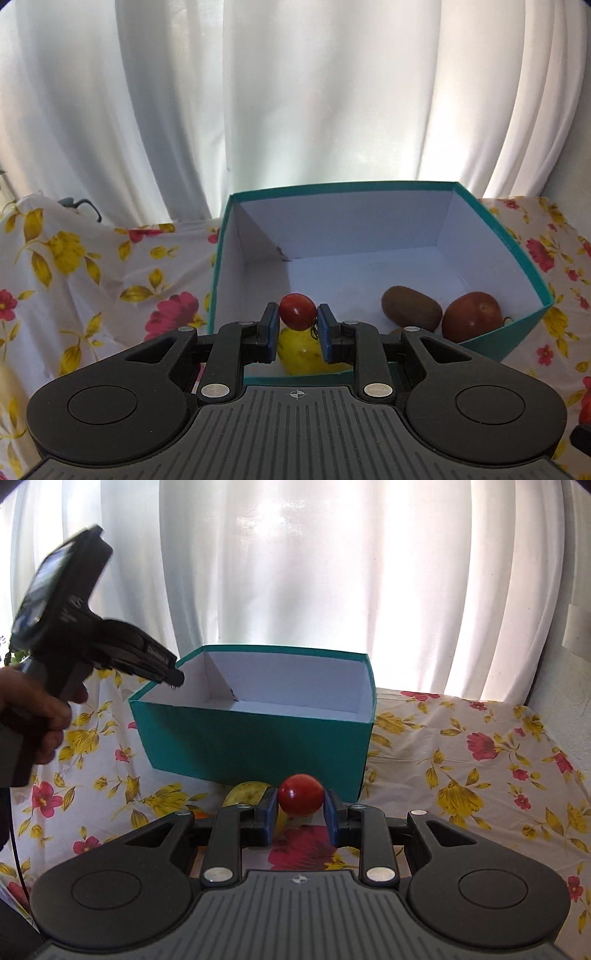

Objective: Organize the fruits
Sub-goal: 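Drop the cherry tomato into the teal box with the left gripper while the right carries its tomato, then lower the held cherry tomato into the teal box and open the right gripper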

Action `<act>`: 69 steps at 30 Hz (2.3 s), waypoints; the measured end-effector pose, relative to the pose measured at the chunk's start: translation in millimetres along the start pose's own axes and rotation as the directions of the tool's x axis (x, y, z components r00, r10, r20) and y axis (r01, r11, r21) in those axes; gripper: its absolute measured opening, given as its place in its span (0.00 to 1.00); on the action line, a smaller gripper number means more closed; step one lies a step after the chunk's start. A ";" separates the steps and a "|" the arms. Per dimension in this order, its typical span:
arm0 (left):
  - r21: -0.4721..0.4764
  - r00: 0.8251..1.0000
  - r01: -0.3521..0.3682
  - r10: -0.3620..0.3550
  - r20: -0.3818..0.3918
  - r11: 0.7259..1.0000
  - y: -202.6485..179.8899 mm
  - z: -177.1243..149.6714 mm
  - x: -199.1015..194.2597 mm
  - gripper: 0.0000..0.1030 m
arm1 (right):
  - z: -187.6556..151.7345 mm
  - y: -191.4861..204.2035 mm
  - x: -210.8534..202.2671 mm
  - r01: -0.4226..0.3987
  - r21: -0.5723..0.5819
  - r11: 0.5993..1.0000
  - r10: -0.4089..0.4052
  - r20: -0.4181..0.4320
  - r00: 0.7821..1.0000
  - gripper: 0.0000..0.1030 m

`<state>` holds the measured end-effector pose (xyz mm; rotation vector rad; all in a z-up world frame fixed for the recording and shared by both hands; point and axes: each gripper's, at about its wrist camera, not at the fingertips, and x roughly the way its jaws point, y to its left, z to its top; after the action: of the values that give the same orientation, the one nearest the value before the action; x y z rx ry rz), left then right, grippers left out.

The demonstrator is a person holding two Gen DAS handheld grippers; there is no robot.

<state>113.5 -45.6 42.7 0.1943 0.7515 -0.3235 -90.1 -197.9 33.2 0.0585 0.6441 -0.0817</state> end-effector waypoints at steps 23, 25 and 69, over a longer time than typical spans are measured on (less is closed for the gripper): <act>-0.059 0.999 -0.032 0.030 -0.043 0.998 2.9 -13.1 2.5 0.88 | 46.8 -12.8 18.7 0.021 -0.052 0.998 -0.016 0.097 0.995 0.25; -0.092 1.000 -0.018 0.016 -0.019 0.996 6.7 -17.8 -14.1 0.90 | 51.2 -14.0 22.2 0.021 -0.052 0.998 -0.015 0.112 0.994 0.25; -0.183 0.982 0.033 -0.067 -0.179 0.982 -11.1 -121.3 -83.2 0.95 | 55.6 -6.6 80.0 0.009 0.015 1.000 -0.011 0.098 0.995 0.64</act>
<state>-24.6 -3.0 13.1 0.0346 0.9652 -0.2861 6.2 -213.6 29.3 0.0652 0.5460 -0.0985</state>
